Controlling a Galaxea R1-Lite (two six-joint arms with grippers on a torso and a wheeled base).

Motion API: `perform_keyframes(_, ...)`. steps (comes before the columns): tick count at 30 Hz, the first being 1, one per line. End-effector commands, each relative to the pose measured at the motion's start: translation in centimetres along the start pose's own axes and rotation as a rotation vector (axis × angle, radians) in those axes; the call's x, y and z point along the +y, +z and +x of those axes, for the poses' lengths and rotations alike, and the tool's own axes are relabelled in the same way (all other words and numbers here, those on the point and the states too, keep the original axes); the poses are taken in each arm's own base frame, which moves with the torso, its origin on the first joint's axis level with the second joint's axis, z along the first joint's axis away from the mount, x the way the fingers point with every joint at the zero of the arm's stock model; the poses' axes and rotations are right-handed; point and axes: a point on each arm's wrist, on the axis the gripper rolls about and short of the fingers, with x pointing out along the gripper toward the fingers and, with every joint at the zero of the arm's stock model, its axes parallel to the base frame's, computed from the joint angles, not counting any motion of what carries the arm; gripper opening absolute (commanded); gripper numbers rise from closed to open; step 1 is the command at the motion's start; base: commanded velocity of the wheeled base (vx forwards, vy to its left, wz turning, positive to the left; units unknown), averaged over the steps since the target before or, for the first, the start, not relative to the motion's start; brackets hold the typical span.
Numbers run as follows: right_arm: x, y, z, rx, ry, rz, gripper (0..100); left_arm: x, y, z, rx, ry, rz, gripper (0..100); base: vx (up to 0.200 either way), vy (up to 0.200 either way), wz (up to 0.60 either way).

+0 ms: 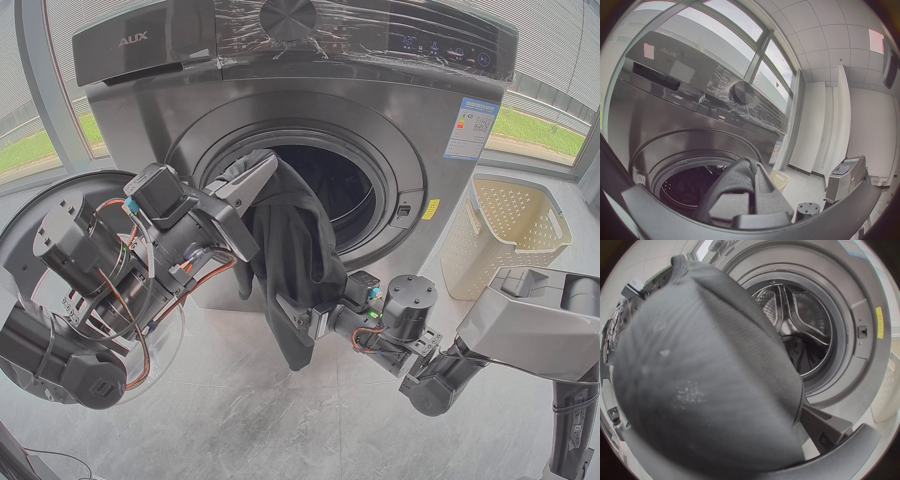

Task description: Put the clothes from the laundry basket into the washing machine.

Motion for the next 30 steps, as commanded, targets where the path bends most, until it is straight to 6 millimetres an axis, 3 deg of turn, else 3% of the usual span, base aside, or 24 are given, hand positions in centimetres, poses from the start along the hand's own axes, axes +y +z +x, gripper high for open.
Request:
perform_keyframes(1, 0.3, -1.8, 2.0, 0.006, 0.013, -0.005, 100, -0.4, 0.2, 0.0, -0.008, -0.010, -0.004, 0, 0.000, 0.000, 0.00)
perform_keyframes(11, 0.3, -3.2, 4.8, -0.038, 0.020, -0.004, 100, -0.9, 0.9, 0.0, -0.024, -0.025, -0.011, 0, 0.000, 0.000, 0.00)
perform_keyframes(25, 1.9, -3.9, 5.0, -0.040, 0.066, 0.002, 100, -0.6, 0.8, 0.0, -0.023, -0.014, -0.006, 0, 0.000, 0.000, 0.00)
perform_keyframes(30, 2.0, -4.7, 6.3, -0.060, 0.060, 0.009, 100, -0.6, 1.1, 0.2, -0.038, -0.016, -0.007, 0, 0.000, 0.000, 0.00)
